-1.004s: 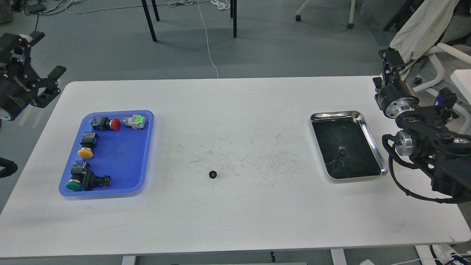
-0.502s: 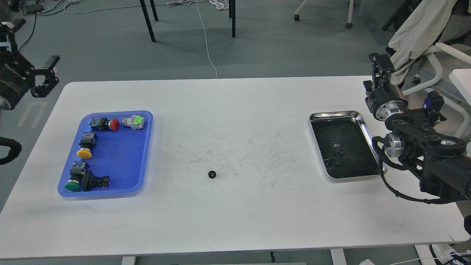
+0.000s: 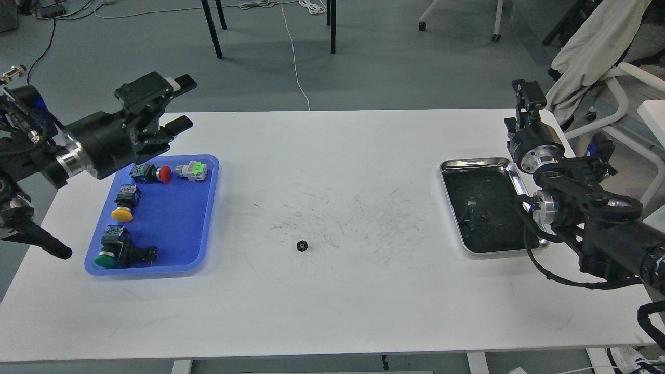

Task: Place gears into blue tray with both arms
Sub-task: 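Move the left gripper toward the black gear on the table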

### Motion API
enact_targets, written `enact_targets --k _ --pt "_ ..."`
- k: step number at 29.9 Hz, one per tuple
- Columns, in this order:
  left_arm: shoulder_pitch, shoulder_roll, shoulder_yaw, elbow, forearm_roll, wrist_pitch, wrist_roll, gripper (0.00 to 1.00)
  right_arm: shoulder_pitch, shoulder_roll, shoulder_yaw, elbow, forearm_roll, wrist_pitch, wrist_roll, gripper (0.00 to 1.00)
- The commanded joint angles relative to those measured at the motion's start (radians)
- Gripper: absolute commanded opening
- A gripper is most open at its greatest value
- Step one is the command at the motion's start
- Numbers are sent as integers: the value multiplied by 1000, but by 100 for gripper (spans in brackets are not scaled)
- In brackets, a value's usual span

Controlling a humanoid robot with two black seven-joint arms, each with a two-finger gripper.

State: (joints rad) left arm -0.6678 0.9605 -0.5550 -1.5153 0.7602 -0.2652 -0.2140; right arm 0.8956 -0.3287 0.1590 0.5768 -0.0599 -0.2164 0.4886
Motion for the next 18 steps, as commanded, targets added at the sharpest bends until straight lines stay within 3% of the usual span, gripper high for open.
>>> enact_targets --k 1,6,10,18 --pt "-32 12 41 -40 143 7 -16 99 5 2 -1 3 0 0 0 94" --pt "-90 44 72 -123 205 26 -21 98 9 -1 -4 6 0 2 0 94" --pt "-194 27 220 -125 376 32 -24 98 17 -3 -4 11 -1 2 0 94" --pt "-239 -92 277 -135 720 81 -38 98 32 -13 -9 15 -1 0 0 94"
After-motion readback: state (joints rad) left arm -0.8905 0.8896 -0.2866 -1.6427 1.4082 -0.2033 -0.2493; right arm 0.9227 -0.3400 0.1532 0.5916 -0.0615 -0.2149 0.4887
